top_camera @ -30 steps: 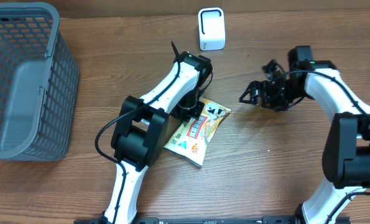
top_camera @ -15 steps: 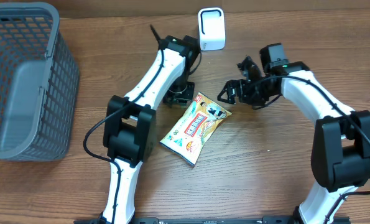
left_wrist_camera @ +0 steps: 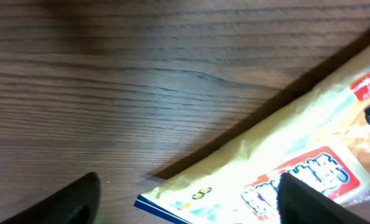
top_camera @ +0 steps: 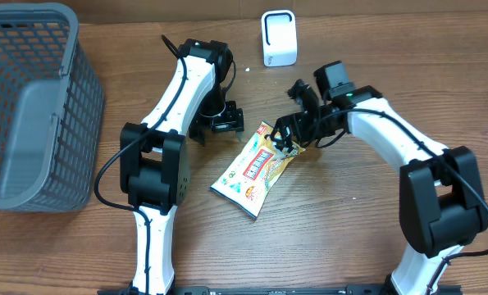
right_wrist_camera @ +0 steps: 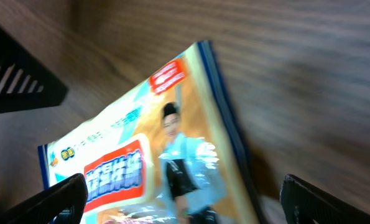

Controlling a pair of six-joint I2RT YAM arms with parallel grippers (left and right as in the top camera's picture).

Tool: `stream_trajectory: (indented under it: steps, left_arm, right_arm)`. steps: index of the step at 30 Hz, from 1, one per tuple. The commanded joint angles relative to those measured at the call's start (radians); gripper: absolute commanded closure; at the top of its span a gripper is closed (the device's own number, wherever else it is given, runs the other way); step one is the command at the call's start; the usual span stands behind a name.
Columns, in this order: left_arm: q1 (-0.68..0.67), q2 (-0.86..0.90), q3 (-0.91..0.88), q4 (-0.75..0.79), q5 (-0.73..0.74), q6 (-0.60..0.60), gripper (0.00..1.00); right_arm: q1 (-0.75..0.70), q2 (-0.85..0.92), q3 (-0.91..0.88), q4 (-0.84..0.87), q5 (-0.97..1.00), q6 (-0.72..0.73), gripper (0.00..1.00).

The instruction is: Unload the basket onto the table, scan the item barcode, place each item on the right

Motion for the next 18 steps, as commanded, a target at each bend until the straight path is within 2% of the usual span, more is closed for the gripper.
stream_trajectory:
  steps: [1,2,11,14,18]
  left_arm:
    - [-0.005,-0.032,0.025,-0.003,0.033,-0.017,0.03]
    - [-0.005,-0.032,0.026,-0.003,0.033,-0.017,0.0]
    - [-0.005,-0.032,0.025,-0.002,0.033,-0.017,0.0]
    - [-0.005,-0.032,0.026,0.002,0.033,-0.017,0.0]
    - [-0.005,-0.032,0.025,0.002,0.033,-0.017,0.0]
  right_arm:
    - [0.025,0.041,-0.014,-0.011,-0.008,0.049,0.0]
    - [0.027,0.049,-0.013,-0.013,-0.011,0.058,0.0]
    - [0.03,0.113,-0.014,-0.056,-0.207,0.145,0.01]
    - [0.038,0.134,-0.015,-0.066,-0.211,0.194,0.07]
    - [0.04,0.143,-0.016,-0.064,-0.211,0.254,0.25]
